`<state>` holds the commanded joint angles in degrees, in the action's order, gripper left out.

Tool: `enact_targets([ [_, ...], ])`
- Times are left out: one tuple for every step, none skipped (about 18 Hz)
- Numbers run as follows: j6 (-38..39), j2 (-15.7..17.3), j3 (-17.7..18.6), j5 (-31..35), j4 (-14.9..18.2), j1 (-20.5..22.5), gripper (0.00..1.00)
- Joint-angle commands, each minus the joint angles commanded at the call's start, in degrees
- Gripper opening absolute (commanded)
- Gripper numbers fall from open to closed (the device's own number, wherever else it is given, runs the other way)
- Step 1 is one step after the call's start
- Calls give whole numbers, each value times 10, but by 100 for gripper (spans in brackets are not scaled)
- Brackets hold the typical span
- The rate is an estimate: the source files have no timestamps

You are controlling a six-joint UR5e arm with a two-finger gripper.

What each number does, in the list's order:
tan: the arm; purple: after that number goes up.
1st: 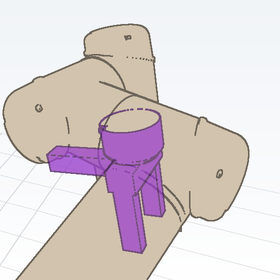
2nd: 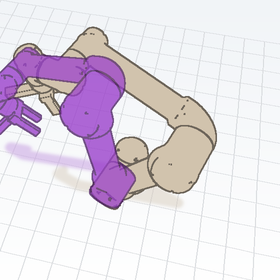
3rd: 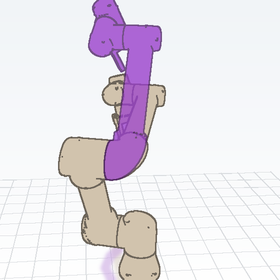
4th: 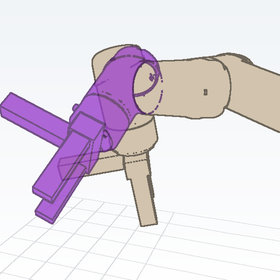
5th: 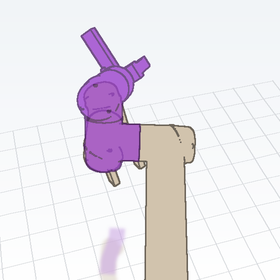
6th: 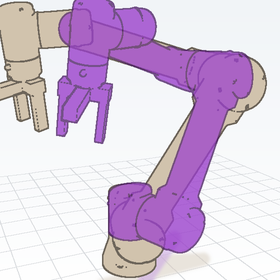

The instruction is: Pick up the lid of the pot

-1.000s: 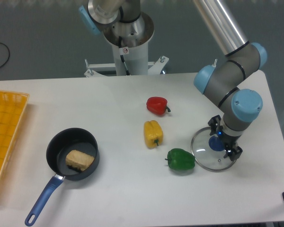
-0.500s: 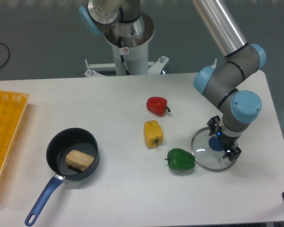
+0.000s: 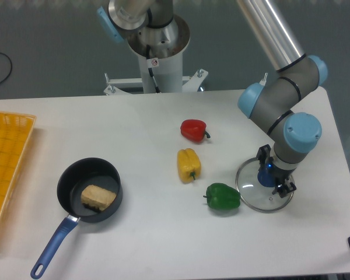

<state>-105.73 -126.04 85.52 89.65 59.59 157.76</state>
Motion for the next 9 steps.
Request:
enact_targets([
  [1, 0, 0, 0, -1, 0, 78],
  [2, 0, 0, 0, -1, 0, 78],
  [2, 0, 0, 0, -1, 0, 78],
  [2, 0, 0, -1, -1, 0, 78],
  [3, 1, 0, 0, 0, 0, 78],
  [3, 1, 0, 0, -1, 0, 78],
  [4, 2, 0, -1, 0, 0, 78],
  [4, 3, 0, -1, 0, 0, 77],
  [4, 4, 0, -1, 0, 0, 77],
])
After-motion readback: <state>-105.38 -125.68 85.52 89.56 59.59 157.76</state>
